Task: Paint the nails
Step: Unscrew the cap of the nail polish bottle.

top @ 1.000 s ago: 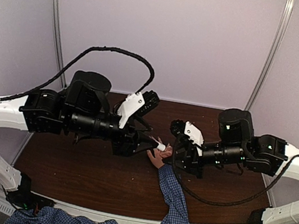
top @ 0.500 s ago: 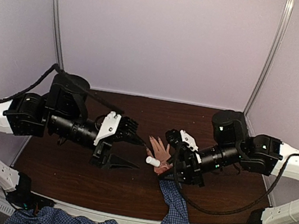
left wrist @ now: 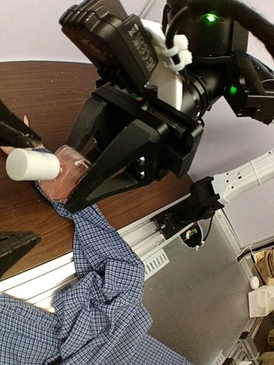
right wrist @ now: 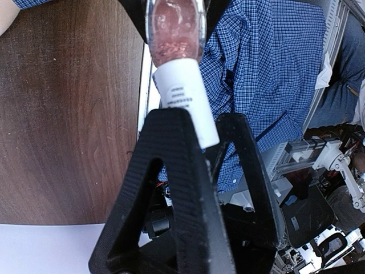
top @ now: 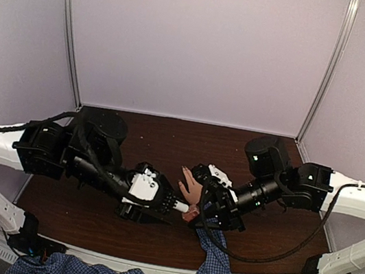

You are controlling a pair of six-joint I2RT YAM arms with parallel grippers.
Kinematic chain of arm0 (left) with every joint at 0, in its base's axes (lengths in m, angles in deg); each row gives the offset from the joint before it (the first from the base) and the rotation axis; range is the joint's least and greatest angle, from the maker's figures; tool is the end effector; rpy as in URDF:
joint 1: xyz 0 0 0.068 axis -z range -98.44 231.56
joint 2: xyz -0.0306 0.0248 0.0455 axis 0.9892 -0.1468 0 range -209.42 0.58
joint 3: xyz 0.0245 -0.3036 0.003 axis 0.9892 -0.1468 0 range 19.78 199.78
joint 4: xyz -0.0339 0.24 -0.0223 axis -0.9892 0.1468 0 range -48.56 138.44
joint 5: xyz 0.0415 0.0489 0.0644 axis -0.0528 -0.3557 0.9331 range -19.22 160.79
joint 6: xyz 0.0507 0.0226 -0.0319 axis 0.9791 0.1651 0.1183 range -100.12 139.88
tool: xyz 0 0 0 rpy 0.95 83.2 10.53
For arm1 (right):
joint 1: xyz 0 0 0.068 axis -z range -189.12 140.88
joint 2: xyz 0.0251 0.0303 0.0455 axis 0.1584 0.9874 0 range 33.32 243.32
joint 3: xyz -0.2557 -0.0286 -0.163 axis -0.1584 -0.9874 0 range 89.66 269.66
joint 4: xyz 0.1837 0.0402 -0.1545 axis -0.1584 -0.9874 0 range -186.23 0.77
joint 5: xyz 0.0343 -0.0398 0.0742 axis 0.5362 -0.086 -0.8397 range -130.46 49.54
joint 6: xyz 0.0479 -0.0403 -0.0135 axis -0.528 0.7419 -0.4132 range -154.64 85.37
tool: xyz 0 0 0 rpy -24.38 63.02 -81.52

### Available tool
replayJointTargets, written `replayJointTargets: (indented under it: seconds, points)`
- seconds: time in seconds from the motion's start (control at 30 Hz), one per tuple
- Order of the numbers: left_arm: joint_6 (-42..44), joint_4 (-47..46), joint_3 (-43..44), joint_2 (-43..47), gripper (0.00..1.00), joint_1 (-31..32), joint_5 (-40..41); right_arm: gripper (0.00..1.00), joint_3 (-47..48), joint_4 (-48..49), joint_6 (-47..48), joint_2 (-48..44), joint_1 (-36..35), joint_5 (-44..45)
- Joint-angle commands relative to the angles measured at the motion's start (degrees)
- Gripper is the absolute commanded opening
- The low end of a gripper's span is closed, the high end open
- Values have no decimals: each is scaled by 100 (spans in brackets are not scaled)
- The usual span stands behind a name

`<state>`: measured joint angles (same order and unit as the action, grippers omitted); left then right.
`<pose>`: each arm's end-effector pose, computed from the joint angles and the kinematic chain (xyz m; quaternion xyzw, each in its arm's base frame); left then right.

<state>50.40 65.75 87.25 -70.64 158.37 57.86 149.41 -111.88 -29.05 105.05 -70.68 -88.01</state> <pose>0.0489 -0.2572 0.3820 0.7206 0.4582 -0.2898 0.4322 0.0861 0.2361 0.3461 -0.6042 0.5716 0.5148 0.2080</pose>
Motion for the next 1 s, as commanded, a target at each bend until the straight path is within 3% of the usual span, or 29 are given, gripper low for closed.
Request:
replayJointTargets:
  seconds: [0.0, 0.23, 0.47, 0.73, 0.97]
  points:
    - [405, 101, 280, -98, 49, 116, 355, 0, 169, 15, -83, 37, 21, -159]
    - [574, 102, 350, -263, 40, 285, 744, 0, 160, 15, -110, 105, 21, -167]
    - [538, 61, 369, -275, 18, 351, 987, 0, 158, 7, -95, 101, 21, -150]
    - [-1, -172, 260, -126, 0, 350, 1097, 0, 135, -20, 1, -39, 22, 67]
    - [-581, -9, 421, -245, 0, 248, 886, 0, 100, -16, 60, -157, 19, 336]
